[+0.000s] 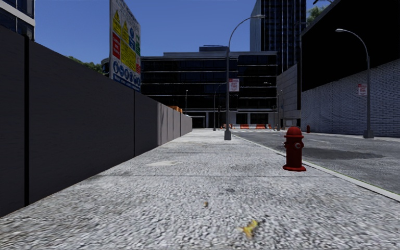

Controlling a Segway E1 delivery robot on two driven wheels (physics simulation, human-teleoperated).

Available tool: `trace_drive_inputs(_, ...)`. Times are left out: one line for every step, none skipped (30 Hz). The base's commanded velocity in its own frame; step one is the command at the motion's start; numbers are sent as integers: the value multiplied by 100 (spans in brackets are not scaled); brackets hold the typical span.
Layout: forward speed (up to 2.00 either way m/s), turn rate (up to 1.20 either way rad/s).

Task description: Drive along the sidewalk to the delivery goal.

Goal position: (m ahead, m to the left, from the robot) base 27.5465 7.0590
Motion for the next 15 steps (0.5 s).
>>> trace_drive_inputs(200,0)
trace_drive_inputs(200,0)
trace_drive_inputs(200,0)
trace_drive_inputs(200,0)
trace_drive_inputs(200,0)
trace_drive_inputs(200,0)
trace_drive_inputs(200,0)
trace_drive_inputs(200,0)
trace_drive_inputs(200,0)
trace_drive_inputs(200,0)
trace_drive_inputs(200,-3)
trace_drive_inputs(200,-22)
trace_drive_inputs(200,-26)
trace_drive_inputs(200,-26)
trace_drive_inputs(200,-24)
